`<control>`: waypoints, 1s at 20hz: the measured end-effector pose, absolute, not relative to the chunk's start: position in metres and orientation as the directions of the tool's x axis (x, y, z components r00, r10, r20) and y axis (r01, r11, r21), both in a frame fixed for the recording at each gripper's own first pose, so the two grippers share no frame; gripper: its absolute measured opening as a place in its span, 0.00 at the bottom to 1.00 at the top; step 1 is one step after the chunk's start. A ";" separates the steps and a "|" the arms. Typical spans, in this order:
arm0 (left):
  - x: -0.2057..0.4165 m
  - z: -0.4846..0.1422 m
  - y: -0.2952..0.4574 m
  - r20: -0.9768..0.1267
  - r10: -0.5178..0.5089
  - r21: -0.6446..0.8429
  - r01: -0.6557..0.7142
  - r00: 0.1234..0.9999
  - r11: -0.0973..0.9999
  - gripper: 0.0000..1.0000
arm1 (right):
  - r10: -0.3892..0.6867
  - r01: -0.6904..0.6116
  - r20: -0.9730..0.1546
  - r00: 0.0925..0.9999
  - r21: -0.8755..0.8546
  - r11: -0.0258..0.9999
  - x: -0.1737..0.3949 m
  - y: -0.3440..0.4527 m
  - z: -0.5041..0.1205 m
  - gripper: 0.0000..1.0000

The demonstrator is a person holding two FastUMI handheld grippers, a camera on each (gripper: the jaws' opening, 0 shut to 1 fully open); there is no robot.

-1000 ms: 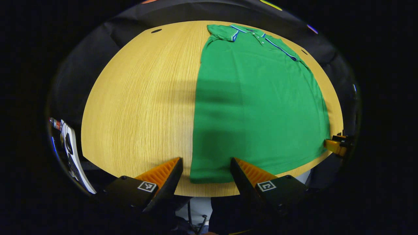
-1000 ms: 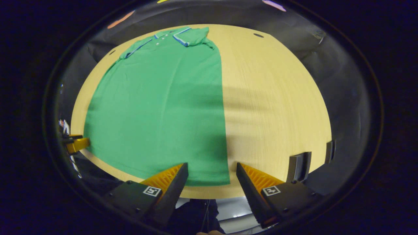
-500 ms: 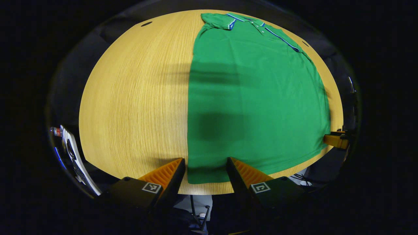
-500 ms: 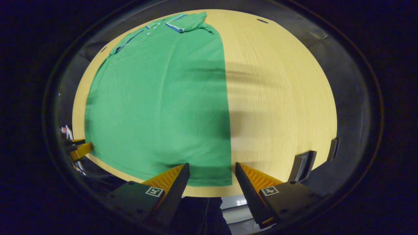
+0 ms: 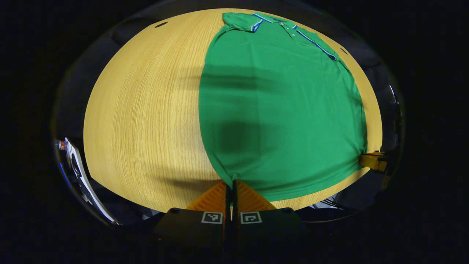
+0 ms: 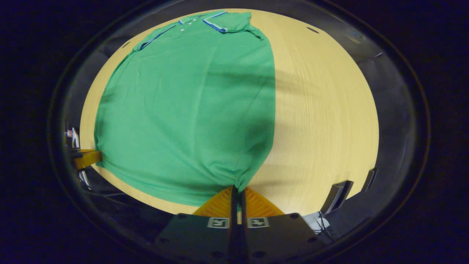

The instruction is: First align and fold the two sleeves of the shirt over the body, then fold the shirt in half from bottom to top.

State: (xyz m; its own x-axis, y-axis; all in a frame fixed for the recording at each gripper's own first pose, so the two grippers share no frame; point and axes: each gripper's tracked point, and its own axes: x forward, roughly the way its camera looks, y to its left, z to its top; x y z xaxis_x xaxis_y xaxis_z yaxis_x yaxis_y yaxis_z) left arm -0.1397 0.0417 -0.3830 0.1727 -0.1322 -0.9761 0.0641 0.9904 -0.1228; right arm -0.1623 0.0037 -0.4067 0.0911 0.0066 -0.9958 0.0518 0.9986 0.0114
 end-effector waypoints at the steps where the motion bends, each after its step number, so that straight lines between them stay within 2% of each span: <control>1: -0.140 -0.381 0.042 -0.975 -0.144 -0.137 0.050 0.172 0.989 0.03 | 0.023 0.050 -0.995 0.098 0.027 0.998 -0.157 0.005 -0.398 0.02; 5: -0.140 -0.380 0.043 -0.965 -0.164 -0.164 0.020 0.204 0.986 0.03 | 0.065 0.032 -0.987 0.146 0.070 0.997 -0.156 0.006 -0.397 0.02; 11: -0.149 -0.371 0.046 -0.942 -0.132 -0.135 0.012 0.309 0.991 0.03 | 0.170 -0.019 -0.920 0.354 0.174 0.985 -0.156 0.009 -0.371 0.02; 15: -0.137 -0.332 0.045 -0.909 -0.096 -0.090 0.032 0.406 0.995 0.03 | 0.212 -0.067 -0.851 0.481 0.205 0.976 -0.150 0.010 -0.327 0.00; 20: -0.114 -0.271 0.040 -0.845 -0.102 -0.060 0.097 0.524 0.994 0.03 | 0.223 -0.071 -0.799 0.558 0.221 0.973 -0.127 0.006 -0.276 0.02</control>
